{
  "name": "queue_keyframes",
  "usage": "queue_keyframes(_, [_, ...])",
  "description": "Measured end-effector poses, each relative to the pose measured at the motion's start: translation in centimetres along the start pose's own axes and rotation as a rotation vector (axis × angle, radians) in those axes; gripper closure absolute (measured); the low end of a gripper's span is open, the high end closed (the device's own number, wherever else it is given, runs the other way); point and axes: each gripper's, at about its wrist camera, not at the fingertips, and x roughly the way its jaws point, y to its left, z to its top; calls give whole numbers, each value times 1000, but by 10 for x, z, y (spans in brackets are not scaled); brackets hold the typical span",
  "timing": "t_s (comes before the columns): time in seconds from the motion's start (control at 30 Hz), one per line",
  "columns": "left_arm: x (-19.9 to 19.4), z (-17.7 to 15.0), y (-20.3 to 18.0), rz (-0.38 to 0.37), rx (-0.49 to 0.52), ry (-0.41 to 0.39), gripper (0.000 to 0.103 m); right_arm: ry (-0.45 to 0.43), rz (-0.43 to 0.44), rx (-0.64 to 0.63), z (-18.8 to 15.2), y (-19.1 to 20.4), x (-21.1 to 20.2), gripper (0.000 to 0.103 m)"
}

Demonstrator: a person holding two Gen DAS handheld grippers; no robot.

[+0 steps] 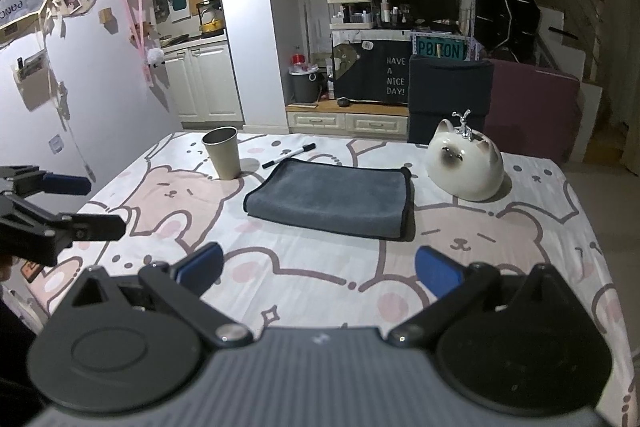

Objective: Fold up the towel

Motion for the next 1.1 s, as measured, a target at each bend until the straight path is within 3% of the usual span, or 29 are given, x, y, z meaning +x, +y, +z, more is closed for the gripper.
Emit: queue_keyframes(1.1, [-1,-2,0,1,0,1,0,5,5,8,-1,2,-1,0])
